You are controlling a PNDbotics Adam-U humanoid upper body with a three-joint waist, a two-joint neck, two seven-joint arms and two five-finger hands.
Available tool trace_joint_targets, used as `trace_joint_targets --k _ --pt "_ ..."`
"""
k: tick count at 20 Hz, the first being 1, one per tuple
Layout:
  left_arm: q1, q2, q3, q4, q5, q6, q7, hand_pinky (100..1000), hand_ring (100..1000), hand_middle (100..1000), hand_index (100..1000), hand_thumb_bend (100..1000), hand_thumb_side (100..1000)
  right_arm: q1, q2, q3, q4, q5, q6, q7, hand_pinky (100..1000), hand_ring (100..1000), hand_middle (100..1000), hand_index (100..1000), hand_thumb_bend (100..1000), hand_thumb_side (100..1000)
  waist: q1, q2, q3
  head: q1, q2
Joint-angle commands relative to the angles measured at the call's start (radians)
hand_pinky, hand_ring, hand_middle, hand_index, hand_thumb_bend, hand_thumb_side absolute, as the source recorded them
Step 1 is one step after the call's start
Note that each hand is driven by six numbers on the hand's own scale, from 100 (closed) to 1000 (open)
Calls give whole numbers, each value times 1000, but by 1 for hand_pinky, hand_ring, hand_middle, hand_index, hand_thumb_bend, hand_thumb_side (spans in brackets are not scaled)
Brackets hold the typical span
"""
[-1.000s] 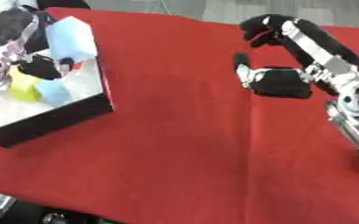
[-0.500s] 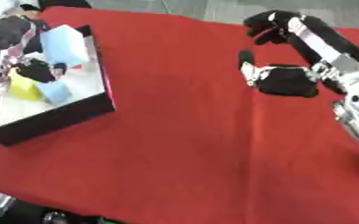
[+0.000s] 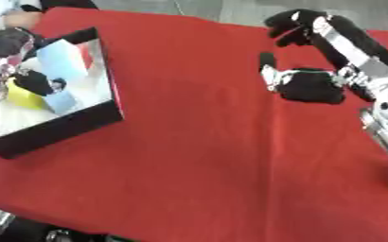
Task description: Pick up the objects with one hand, pass them to the other hand, and then place them into the box on the other side of the table.
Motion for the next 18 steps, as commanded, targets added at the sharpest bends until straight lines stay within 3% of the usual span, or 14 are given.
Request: trace_joint_targets --k 1,5,9,11,13,14,15,16,18 --pt "-15 27 18 0 -33 2 -38 827 865 770 834 587 493 -14 -17 -14 -19 -6 0 -5 902 783 750 843 100 195 -5 -14 0 -3 -5" --pt "-17 26 26 -7 -56 6 -60 829 865 768 833 605 519 -13 -19 -14 -17 -4 1 -6 902 782 750 843 100 193 -4 -16 -1 -13 -1" --pt "-20 25 37 -23 -58 15 -56 825 857 762 831 549 449 -13 -21 -15 -18 -4 1 -6 902 782 751 844 100 190 -2 -18 -2 -33 6" --pt "-25 21 48 -35 -50 23 -47 820 846 753 826 461 380 -12 -23 -17 -19 -3 1 -6 902 782 751 844 100 187 -3 -19 -1 -42 8" --pt "-35 14 69 -62 -33 39 -18 810 822 738 816 299 266 -11 -27 -20 -20 -2 2 -7 903 782 751 844 100 180 -4 -20 0 -56 10" --pt "-41 10 81 -85 -19 50 10 788 775 713 805 164 196 -11 -31 -23 -22 -1 2 -7 903 783 752 845 100 169 -4 -21 1 -67 12" --pt "-46 6 94 -113 0 60 50 768 730 694 796 100 478 -11 -35 -25 -25 1 3 -5 904 784 752 845 100 189 -5 -22 1 -78 13" --pt "-49 2 106 -147 24 69 101 766 723 681 791 100 255 -12 -41 -28 -28 3 4 -1 904 784 752 845 100 159 -7 -23 2 -89 15" --pt "-50 -9 128 -212 104 84 210 771 698 654 763 100 382 -12 -54 -34 -35 9 9 11 904 785 752 845 100 154 -10 -25 1 -108 15"
